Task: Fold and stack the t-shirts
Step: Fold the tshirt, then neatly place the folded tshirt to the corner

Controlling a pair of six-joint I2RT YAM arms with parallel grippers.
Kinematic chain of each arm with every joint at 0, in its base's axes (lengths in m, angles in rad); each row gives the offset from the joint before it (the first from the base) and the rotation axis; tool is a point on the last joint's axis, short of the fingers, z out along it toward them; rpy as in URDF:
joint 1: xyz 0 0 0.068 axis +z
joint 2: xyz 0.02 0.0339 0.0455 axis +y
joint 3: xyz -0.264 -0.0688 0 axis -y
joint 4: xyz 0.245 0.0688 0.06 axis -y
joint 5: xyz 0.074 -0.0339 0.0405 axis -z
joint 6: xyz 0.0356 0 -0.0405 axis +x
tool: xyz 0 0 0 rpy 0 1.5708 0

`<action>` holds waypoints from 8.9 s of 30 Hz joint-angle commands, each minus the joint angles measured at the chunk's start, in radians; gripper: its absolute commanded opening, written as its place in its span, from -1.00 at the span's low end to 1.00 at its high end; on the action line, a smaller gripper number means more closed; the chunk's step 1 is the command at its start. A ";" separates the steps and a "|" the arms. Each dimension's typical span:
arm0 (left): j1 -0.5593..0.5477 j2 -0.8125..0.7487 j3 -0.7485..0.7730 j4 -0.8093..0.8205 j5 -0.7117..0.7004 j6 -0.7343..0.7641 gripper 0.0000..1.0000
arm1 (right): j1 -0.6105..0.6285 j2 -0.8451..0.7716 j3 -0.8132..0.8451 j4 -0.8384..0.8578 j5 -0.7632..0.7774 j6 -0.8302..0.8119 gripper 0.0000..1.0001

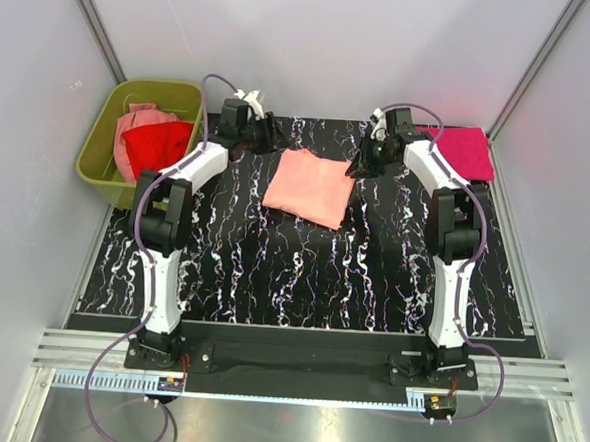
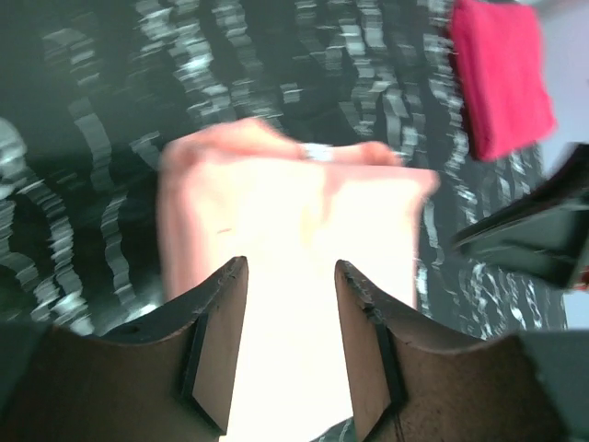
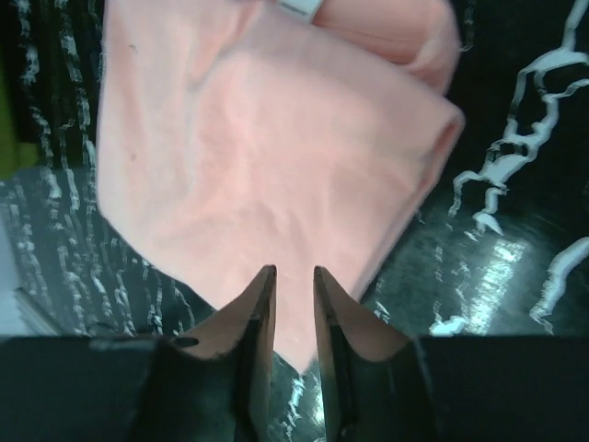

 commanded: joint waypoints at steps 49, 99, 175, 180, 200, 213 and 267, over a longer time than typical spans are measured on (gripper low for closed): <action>-0.010 -0.409 -0.629 0.167 -0.020 0.041 -0.04 | 0.092 -0.268 -0.463 0.210 -0.024 0.164 0.21; -0.020 -0.094 -0.214 -0.267 0.000 0.095 -0.95 | 0.058 -0.319 -0.764 0.291 -0.076 0.026 -1.00; -0.048 0.286 0.192 -0.272 -0.068 0.035 -0.07 | -0.124 0.144 -0.190 0.165 -0.386 0.009 0.96; -0.048 0.286 0.186 -0.258 -0.062 0.026 -0.07 | -0.124 0.146 -0.187 0.133 -0.398 -0.008 0.84; -0.042 0.219 0.111 -0.229 -0.023 -0.014 -0.08 | -0.136 0.017 -0.287 0.317 -0.449 0.135 -1.00; -0.037 -0.055 0.252 -0.583 -0.301 0.129 0.00 | -0.034 -0.112 -0.193 0.127 -0.144 0.250 -1.00; -0.269 -0.614 -0.351 -0.587 -0.146 0.244 0.01 | -0.218 -0.011 0.444 -0.185 0.779 -0.936 -1.00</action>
